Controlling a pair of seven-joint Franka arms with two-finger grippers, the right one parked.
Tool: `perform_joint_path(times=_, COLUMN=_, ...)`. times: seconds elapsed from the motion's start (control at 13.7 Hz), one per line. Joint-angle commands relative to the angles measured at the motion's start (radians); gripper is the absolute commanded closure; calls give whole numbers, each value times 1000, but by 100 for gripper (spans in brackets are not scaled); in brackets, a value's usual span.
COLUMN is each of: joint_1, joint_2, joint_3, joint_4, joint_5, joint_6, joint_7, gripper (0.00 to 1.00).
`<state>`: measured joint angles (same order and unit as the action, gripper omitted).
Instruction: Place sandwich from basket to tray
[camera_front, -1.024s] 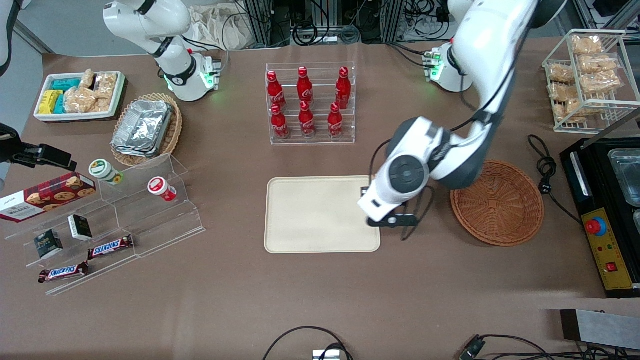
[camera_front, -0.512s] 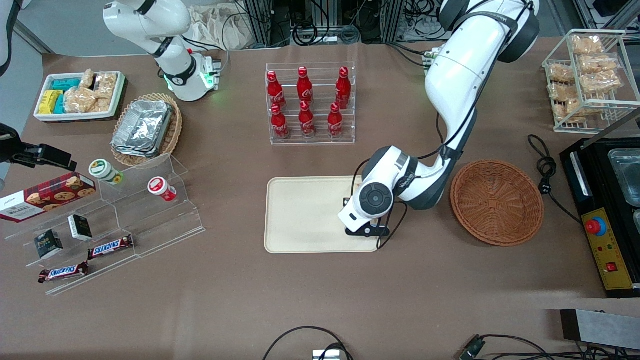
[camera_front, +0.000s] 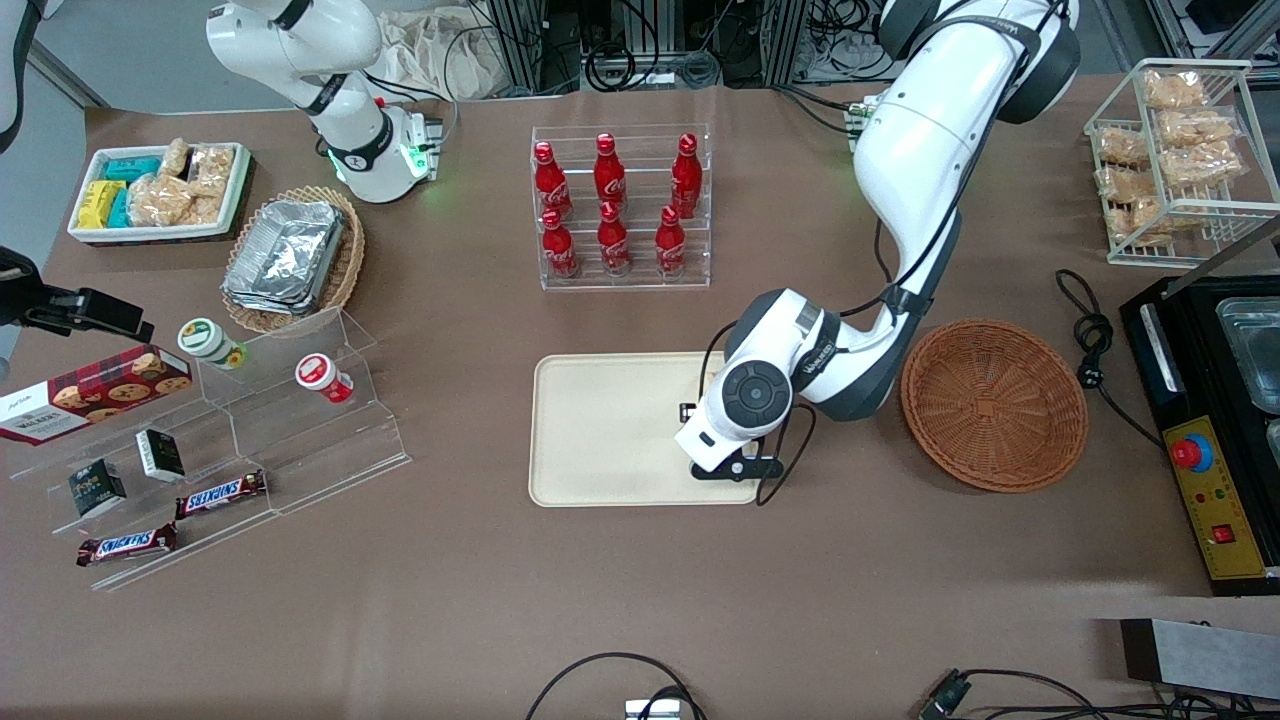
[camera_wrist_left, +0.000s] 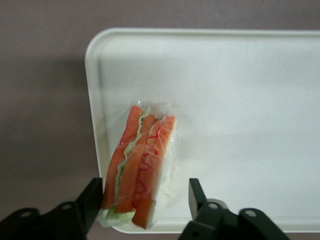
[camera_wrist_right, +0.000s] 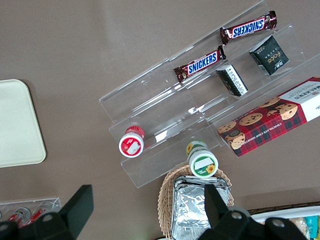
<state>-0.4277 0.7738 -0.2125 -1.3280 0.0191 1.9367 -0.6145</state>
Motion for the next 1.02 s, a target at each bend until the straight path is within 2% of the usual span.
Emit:
perform_joint_path(times=0.0, joint_1=-5, joint_2=-105, joint_3=31, joint_4=1, joint_5=21, joint_6=-44, joint_7=-8, gripper=0)
perform_joint_path(times=0.44, joint_1=-2, joint_2=-281, joint_3=131, joint_4=-23, joint_5=-5, joint_6=-225, joint_7=59, gripper=0)
perform_joint_path(times=0.59, joint_1=-3, joint_2=-371, joint_3=200, joint_4=-115, joint_5=-57, joint_6=-211, joint_7=99, gripper=0)
perform_joint_path(times=0.95, joint_1=-3, joint_2=-634, joint_3=347, joint_4=-420, joint_5=-65, joint_6=-134, joint_7=287, gripper=1)
